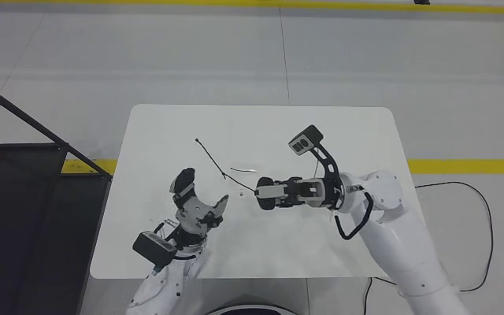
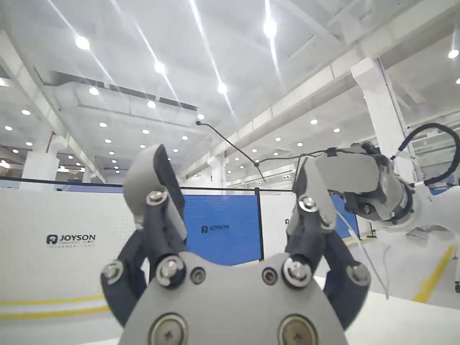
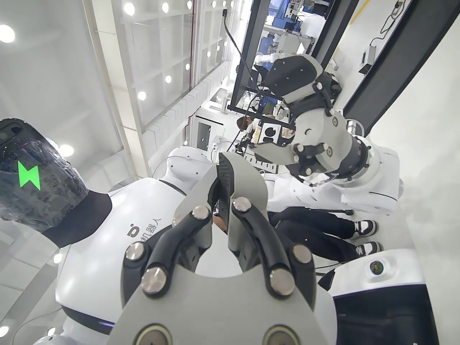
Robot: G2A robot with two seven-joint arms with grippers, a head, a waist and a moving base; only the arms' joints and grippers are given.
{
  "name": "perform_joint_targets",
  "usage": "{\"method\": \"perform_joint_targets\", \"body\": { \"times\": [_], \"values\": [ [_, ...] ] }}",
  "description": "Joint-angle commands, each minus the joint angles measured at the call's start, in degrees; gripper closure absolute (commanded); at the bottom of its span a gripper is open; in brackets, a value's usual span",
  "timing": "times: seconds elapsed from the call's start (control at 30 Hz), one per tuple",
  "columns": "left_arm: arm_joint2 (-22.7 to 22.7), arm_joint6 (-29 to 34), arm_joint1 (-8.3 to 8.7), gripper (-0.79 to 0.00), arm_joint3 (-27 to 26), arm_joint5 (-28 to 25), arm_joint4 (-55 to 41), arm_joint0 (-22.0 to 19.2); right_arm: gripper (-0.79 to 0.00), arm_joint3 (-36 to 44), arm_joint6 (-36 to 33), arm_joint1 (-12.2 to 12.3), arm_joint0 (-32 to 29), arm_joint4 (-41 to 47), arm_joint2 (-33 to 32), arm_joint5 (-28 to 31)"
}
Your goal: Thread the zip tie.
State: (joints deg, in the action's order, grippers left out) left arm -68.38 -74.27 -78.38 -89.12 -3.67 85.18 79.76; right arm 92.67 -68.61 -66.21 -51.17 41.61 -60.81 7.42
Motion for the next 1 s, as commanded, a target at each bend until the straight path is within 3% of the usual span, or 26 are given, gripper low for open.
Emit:
{"method": "perform_joint_targets", "body": {
  "times": [0.0,0.97],
  "values": [
    [0.32,-0.58,-0.21,-0.228,0.48,1.2,-0.59,-0.56,0.0,-0.18,0.07,-0.08,0.19,-0.14,0.23,-0.18],
    [2.68,-0.61,-1.0,-0.234,5.36,4.86,3.55,-3.88,0.0,-0.58,-0.93,-0.61,0.53,-0.4,0.63,-0.76]
  ]
}}
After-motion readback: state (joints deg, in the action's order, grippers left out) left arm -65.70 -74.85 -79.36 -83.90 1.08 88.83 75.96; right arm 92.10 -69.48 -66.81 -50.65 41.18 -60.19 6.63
